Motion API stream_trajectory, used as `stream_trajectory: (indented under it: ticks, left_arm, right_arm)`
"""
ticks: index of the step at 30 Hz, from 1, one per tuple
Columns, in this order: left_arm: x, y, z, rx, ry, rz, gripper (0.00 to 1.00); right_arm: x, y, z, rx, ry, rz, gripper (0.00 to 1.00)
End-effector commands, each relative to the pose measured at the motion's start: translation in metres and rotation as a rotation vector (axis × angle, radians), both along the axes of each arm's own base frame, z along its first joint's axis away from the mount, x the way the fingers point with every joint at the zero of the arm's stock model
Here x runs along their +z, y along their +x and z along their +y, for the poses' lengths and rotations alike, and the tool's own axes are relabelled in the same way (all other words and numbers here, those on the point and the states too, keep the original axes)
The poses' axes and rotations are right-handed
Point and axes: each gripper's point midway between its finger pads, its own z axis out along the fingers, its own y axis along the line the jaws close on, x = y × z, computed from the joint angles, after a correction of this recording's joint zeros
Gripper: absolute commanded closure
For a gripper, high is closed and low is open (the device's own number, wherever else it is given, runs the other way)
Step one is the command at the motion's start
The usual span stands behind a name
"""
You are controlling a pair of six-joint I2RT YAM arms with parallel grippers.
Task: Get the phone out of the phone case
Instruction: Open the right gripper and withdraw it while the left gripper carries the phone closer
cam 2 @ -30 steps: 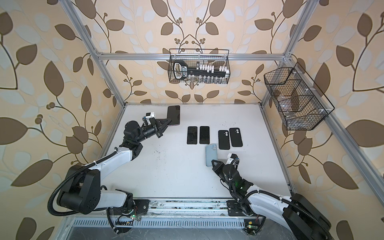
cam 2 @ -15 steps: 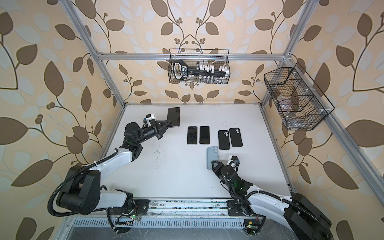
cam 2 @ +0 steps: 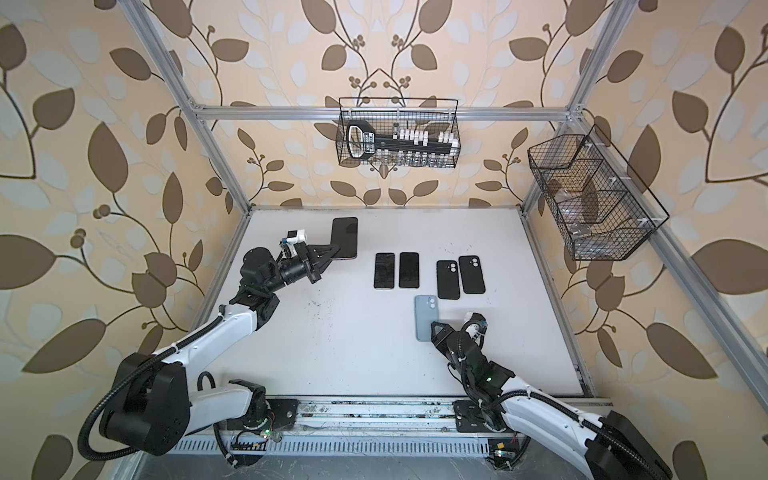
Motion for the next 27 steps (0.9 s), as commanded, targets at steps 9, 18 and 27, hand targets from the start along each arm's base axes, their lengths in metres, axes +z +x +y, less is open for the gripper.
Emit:
stream_trajectory:
  ticks: [9, 18, 27]
  left_arm:
    - [0.011, -0.037, 0.007, -0.021, 0.117, -0.114, 1.0]
    - [-0.042, -0.071, -0.018, -0.064, 0.181, -0.034, 1.0]
    - [-0.101, -0.096, -0.036, -0.036, 0.239, 0.0, 1.0]
  right_arm:
    - [0.016, 0.016, -0.01, 0.027, -0.18, -0.006, 0.43]
    - [0.071, 0.054, -0.002, 0.117, -0.34, -0.072, 0.36]
    - [0.084, 0.075, 0.001, 0.175, -0.387, -0.075, 0.06]
